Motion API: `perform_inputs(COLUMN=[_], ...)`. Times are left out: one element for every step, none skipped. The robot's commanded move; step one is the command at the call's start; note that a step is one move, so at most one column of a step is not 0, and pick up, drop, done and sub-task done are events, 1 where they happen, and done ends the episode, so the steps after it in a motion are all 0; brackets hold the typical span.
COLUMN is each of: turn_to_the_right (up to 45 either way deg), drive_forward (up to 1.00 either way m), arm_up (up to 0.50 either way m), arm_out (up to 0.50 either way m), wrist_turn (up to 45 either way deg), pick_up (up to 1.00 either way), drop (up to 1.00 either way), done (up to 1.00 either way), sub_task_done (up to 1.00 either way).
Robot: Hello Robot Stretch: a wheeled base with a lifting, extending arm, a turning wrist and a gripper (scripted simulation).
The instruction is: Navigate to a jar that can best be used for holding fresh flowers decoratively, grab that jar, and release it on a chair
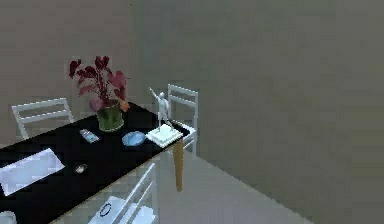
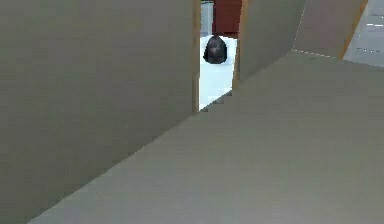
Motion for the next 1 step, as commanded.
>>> perform_inputs(turn_to_the_right=[0.0], drive_forward=[0.45], arm_up=[0.00], arm_out=[0.00], wrist_turn=[0.0], pick_up=[0.00], drop=[0.00], done=[0.00], sub_task_done=[0.00])
